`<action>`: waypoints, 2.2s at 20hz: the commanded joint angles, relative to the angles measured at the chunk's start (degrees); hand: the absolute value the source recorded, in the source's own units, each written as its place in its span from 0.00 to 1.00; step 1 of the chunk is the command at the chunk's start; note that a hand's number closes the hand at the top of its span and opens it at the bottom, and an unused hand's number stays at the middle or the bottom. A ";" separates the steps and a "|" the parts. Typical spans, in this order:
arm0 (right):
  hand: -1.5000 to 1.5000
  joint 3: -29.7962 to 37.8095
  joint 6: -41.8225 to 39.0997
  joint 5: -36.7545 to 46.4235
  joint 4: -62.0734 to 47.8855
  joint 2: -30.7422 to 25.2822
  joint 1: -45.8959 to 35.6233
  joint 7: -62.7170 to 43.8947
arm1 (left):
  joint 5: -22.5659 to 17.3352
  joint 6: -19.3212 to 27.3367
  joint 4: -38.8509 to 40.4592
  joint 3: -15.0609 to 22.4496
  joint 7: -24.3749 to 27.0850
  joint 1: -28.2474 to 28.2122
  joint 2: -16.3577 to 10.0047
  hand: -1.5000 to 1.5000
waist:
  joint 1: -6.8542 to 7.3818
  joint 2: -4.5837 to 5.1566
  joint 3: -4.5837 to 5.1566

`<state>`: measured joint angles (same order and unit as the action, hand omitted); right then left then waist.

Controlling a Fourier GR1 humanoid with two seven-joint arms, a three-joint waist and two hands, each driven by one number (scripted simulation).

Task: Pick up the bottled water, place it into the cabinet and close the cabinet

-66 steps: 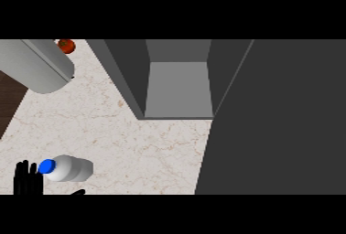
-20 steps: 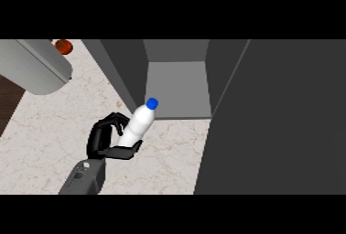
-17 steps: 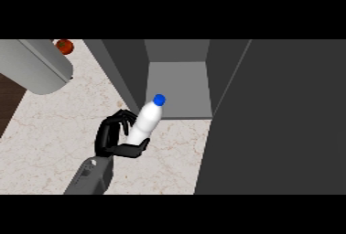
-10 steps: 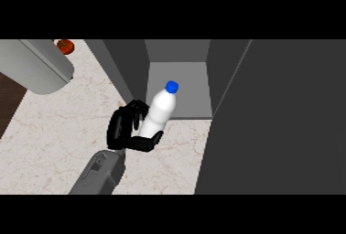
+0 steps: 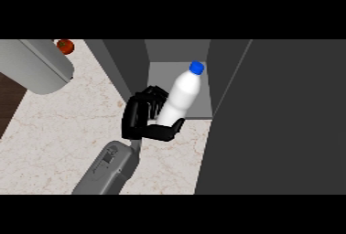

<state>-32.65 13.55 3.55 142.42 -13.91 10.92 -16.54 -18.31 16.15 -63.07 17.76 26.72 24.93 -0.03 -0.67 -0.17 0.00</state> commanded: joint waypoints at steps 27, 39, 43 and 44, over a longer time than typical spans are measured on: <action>0.00 3.81 -4.23 -5.35 6.13 -4.59 6.91 4.25 | -14.12 17.74 40.73 -0.68 4.86 31.26 0.03 1.00 | -2.73 0.85 0.01; 0.00 3.68 -4.76 -3.93 2.94 -2.23 5.30 7.04 | -11.12 17.96 54.00 -2.25 11.50 36.98 -0.71 0.00 | -3.30 1.59 0.10; 0.00 5.78 -5.71 -6.06 0.69 -2.35 4.70 7.36 | -11.76 19.92 54.63 -2.49 9.12 40.12 0.02 0.00 | -3.73 1.64 0.06; 0.00 6.83 -6.88 -6.92 2.63 -3.85 6.60 8.17 | -11.77 16.87 55.95 -3.73 10.16 39.57 -1.58 0.00 | -3.35 1.59 0.04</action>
<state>-27.26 7.59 -0.49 141.93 -17.06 16.92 -7.46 -30.12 34.83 -9.32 15.15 36.43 63.20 -0.45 -4.18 1.30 0.04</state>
